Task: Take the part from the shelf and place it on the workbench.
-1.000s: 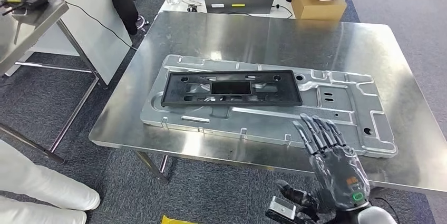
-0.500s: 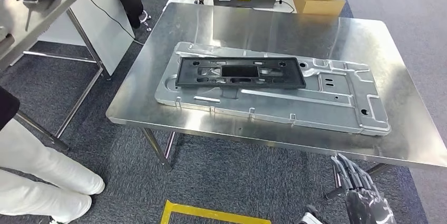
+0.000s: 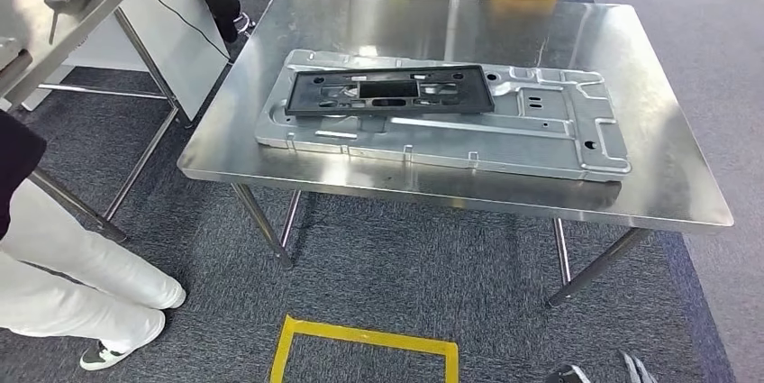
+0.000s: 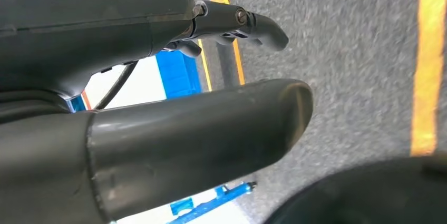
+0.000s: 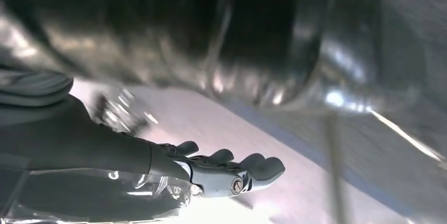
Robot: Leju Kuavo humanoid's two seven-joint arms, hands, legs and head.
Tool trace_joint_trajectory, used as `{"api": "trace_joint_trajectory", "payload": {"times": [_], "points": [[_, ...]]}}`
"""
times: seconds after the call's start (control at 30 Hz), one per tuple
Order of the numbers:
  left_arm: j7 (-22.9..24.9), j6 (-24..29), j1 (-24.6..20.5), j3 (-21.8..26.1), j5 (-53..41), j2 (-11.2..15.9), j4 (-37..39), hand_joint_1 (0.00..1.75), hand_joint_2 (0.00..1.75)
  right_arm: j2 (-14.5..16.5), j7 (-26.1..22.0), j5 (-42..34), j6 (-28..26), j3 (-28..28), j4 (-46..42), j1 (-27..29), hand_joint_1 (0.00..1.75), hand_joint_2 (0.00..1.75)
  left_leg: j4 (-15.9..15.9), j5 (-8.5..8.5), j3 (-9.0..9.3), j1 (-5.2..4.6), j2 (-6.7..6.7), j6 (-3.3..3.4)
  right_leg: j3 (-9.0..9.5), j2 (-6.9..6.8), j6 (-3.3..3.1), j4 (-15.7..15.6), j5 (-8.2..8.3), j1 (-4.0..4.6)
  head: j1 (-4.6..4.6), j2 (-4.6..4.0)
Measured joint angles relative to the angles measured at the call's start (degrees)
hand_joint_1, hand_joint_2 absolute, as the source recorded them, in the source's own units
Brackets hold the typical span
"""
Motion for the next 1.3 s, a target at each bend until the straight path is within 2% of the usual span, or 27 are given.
{"api": "trace_joint_trajectory", "payload": {"times": [0.03, 0.1, 0.13, 0.17, 0.23, 0.3, 0.43, 0.5, 0.57, 0.6, 0.63, 0.67, 0.73, 0.77, 0.8, 0.83, 0.87, 0.93, 0.97, 1.03, 1.07, 1.1, 1.13, 1.17, 1.2, 1.23, 1.3], "points": [[0.03, -0.09, -0.08, -0.04, -0.31, 0.01, 0.00, 0.00, 0.00, 0.72, 2.72, -1.20, 0.35, -0.99, 1.60, -0.27, 0.00, 1.75, 2.63, -0.60, 0.08, 0.07, 0.00, -0.12, -1.02, -0.04, 0.04, 0.12, 0.74, 0.06, 0.01, 0.00], [0.14, -0.34, -0.27, -0.26, -1.10, 0.14, 0.00, 0.00, 0.00, 1.84, 9.17, -4.04, 0.23, -3.11, 6.36, -1.40, 0.00, 1.75, 3.17, 2.04, 2.51, 0.14, -0.01, -0.09, -3.07, -0.13, 0.20, 0.54, 2.06, 0.14, 0.01, 0.00], [0.21, -0.46, -0.40, -0.43, -1.50, 0.26, 0.00, 0.00, 0.00, 2.30, 12.05, -5.37, -0.26, -4.30, 9.34, -2.28, 0.00, 1.75, 0.51, 3.91, 5.13, 0.14, -0.04, 0.07, -4.03, -0.14, 0.31, 0.83, 2.63, 0.15, 0.01, 0.00], [0.27, -0.59, -0.55, -0.60, -1.92, 0.40, 0.00, 0.00, 0.00, 2.71, 14.69, -6.59, -0.80, -5.69, 12.54, -3.39, 0.00, 1.75, -3.76, 4.56, 8.42, 0.09, -0.13, 0.32, -4.78, -0.10, 0.47, 1.11, 3.14, 0.19, 0.00, 0.00], [0.38, -0.80, -0.89, -0.89, -2.53, 0.71, 0.00, 0.00, 0.00, 3.36, 18.97, -8.71, -1.66, -8.38, 18.42, -5.75, 0.00, 1.75, -12.59, 3.44, 14.34, -0.11, -0.31, 0.89, -5.65, -0.02, 0.91, 1.49, 4.08, 0.32, 0.01, 0.00], [0.42, -0.90, -1.05, -1.00, -2.76, 0.85, 0.00, 0.00, 0.00, 3.62, 20.80, -9.70, -1.97, -9.61, 21.03, -6.91, 0.00, 1.75, -16.30, 2.19, 16.49, -0.27, -0.37, 1.16, -5.80, 0.00, 1.16, 1.57, 4.50, 0.41, 0.02, 0.00], [0.46, -1.12, -1.14, -1.19, -2.99, 0.91, 0.00, 0.00, 0.00, 3.74, 22.76, -11.16, -2.21, -11.15, 24.24, -8.31, 0.00, 1.75, -15.92, 2.52, 15.88, -0.43, -0.35, 1.47, -5.73, -0.04, 1.46, 1.17, 5.17, 0.33, 0.03, 0.00], [0.50, -1.46, -1.27, -1.68, -3.13, 0.92, 0.00, 0.00, 0.00, 4.36, 27.20, -17.63, -4.85, -16.47, 34.08, -12.58, 0.00, 1.75, -16.06, 4.61, 14.04, -0.40, 0.08, 2.89, -6.81, 0.21, 2.21, 4.58, 1.50, 0.39, 0.05, 0.00], [0.58, -1.74, -1.38, -2.08, -3.14, 0.91, 0.00, 0.00, 0.00, 4.91, 30.34, -25.86, -8.86, -22.22, 44.98, -17.32, 0.00, 1.75, -16.26, 7.15, 11.40, -0.40, 0.68, 4.22, -8.23, 0.51, 2.88, 11.87, -5.44, 0.39, 0.09, 0.00], [0.66, -1.83, -1.40, -2.11, -3.14, 0.91, 0.00, 0.00, 0.00, 4.94, 30.23, -28.12, -10.11, -23.27, 47.58, -18.45, 0.00, 1.75, -16.07, 7.84, 10.25, -0.51, 0.82, 4.27, -8.21, 0.52, 2.99, 14.71, -7.04, 0.30, 0.09, 0.00], [0.75, -1.97, -1.46, -2.16, -3.22, 0.91, 0.00, 0.00, 0.00, 4.95, 29.87, -30.14, -11.15, -24.18, 50.02, -19.36, 0.00, 1.75, -15.76, 8.55, 9.03, -0.57, 0.90, 4.21, -7.63, 0.52, 3.07, 16.54, -6.85, 0.20, 0.09, 0.00], [0.83, -2.12, -1.51, -2.26, -3.31, 0.91, 0.00, 0.00, 0.00, 4.95, 29.29, -31.31, -11.64, -24.80, 51.82, -20.11, 0.00, 1.75, -15.30, 9.18, 7.75, -0.58, 0.92, 4.07, -6.37, 0.52, 3.10, 16.80, -5.03, 0.13, 0.09, 0.00], [0.90, -2.47, -1.56, -2.56, -3.51, 0.92, 0.00, 0.00, 0.00, 4.90, 27.10, -31.88, -11.29, -26.24, 54.88, -21.51, 0.00, 1.75, -14.01, 10.24, 5.29, -0.54, 0.89, 3.62, -1.57, 0.54, 2.88, 12.57, -1.40, 0.03, 0.09, 0.00], [0.87, -2.61, -1.57, -2.75, -3.58, 0.93, 0.00, 0.00, 0.00, 4.84, 25.75, -31.38, -10.66, -27.15, 56.01, -22.17, 0.00, 1.75, -13.30, 10.59, 4.26, -0.62, 0.86, 3.37, 1.73, 0.56, 2.69, 8.29, -1.43, 0.09, 0.09, 0.00], [0.83, -2.73, -1.56, -2.95, -3.64, 0.96, 0.00, 0.00, 0.00, 4.76, 24.39, -30.58, -10.00, -28.23, 57.06, -22.83, 0.00, 1.75, -12.71, 10.97, 3.54, -0.70, 0.84, 3.09, 4.84, 0.59, 2.48, 3.80, -2.65, 0.16, 0.07, 0.00], [0.75, -2.82, -1.56, -3.14, -3.70, 1.02, 0.00, 0.00, 0.00, 4.70, 23.16, -29.55, -9.40, -29.43, 58.10, -23.53, 0.00, 1.75, -12.30, 11.39, 3.06, -0.78, 0.85, 2.82, 7.02, 0.64, 2.30, 0.32, -4.03, 0.28, 0.06, 0.00], [0.68, -2.92, -1.55, -3.31, -3.81, 1.13, 0.00, 0.00, 0.00, 4.64, 22.14, -28.52, -9.03, -30.65, 59.11, -24.27, 0.00, 1.75, -12.11, 11.87, 2.73, -0.84, 0.87, 2.54, 8.04, 0.66, 2.12, -1.73, -4.94, 0.46, 0.05, 0.00], [0.51, -3.17, -1.50, -3.49, -4.06, 1.47, 0.04, 0.00, 0.00, 4.53, 20.08, -26.23, -8.57, -33.38, 61.38, -25.79, 0.00, 1.75, -11.97, 12.50, 2.18, -0.70, 0.75, 1.91, 7.46, 0.52, 1.48, -2.27, -4.67, 0.42, 0.04, 0.00], [0.41, -3.37, -1.46, -3.54, -4.26, 1.66, 0.07, 0.00, 0.00, 4.32, 18.92, -24.93, -8.41, -34.91, 62.68, -26.70, 0.00, 1.75, -11.27, 11.48, 1.66, -0.57, 0.56, 1.54, 6.80, 0.39, 0.98, -2.24, -4.14, 0.34, 0.03, 0.00], [0.02, -3.89, -1.37, -3.68, -4.56, 1.92, 0.14, 0.00, 0.00, 3.68, 16.71, -22.37, -8.06, -38.08, 65.55, -28.50, 0.00, 1.75, -6.76, 6.67, 0.04, -0.26, 0.18, 0.82, 5.27, 0.10, 0.14, -2.21, -2.99, 0.23, -0.01, 0.00], [-0.29, -4.17, -1.32, -3.78, -4.67, 1.95, 0.14, 0.00, 0.00, 3.25, 15.86, -21.26, -7.92, -39.47, 66.86, -29.20, 0.00, 1.75, -3.09, 3.95, -0.95, -0.19, 0.11, 0.52, 4.49, 0.06, -0.06, -2.14, -2.50, 0.29, -0.03, 0.00], [-0.67, -4.37, -1.28, -3.87, -4.70, 1.97, 0.14, 0.00, 0.00, 2.85, 15.24, -20.33, -7.80, -40.69, 68.06, -29.73, 0.00, 1.75, 0.65, 2.37, -1.73, -0.15, 0.09, 0.33, 3.73, -0.04, -0.13, -2.00, -2.01, 0.38, -0.03, 0.00], [-1.03, -4.49, -1.24, -3.93, -4.70, 2.01, 0.14, 0.00, 0.00, 2.46, 14.82, -19.56, -7.72, -41.73, 69.09, -30.16, 0.00, 1.75, 3.47, 2.20, -2.06, -0.14, 0.09, 0.25, 2.98, -0.14, -0.14, -1.82, -1.57, 0.47, -0.03, 0.00], [-1.31, -4.55, -1.22, -3.96, -4.70, 2.02, 0.14, 0.00, 0.00, 2.08, 14.55, -19.01, -7.67, -42.63, 70.00, -30.54, 0.00, 1.75, 4.52, 3.28, -1.61, -0.14, 0.08, 0.30, 2.29, -0.20, -0.11, -1.61, -1.19, 0.55, -0.03, 0.00], [-1.48, -4.55, -1.21, -3.98, -4.70, 2.03, 0.15, 0.00, 0.00, 1.76, 14.37, -18.61, -7.64, -43.39, 70.77, -30.88, 0.00, 1.75, 3.42, 5.01, -0.09, -0.16, 0.07, 0.53, 1.70, -0.22, -0.08, -1.38, -0.87, 0.64, -0.03, 0.00], [-1.57, -4.55, -1.20, -4.01, -4.70, 2.07, 0.15, 0.00, 0.44, 1.50, 14.28, -18.39, -7.63, -43.99, 71.36, -31.19, 0.00, 1.75, 0.30, 6.58, 2.42, -0.24, 0.03, 0.93, 1.27, -0.20, -0.03, -1.16, -0.62, 0.74, -0.03, 0.00], [-1.63, -4.53, -1.21, -4.13, -4.70, 2.34, 0.17, 0.00, 1.31, 1.20, 14.12, -18.21, -7.61, -44.92, 72.39, -31.66, 0.00, 1.75, -8.08, 7.23, 8.14, -0.52, 0.00, 2.01, 0.75, -0.18, 0.22, -0.82, -0.26, 0.95, -0.02, 0.00]]}}
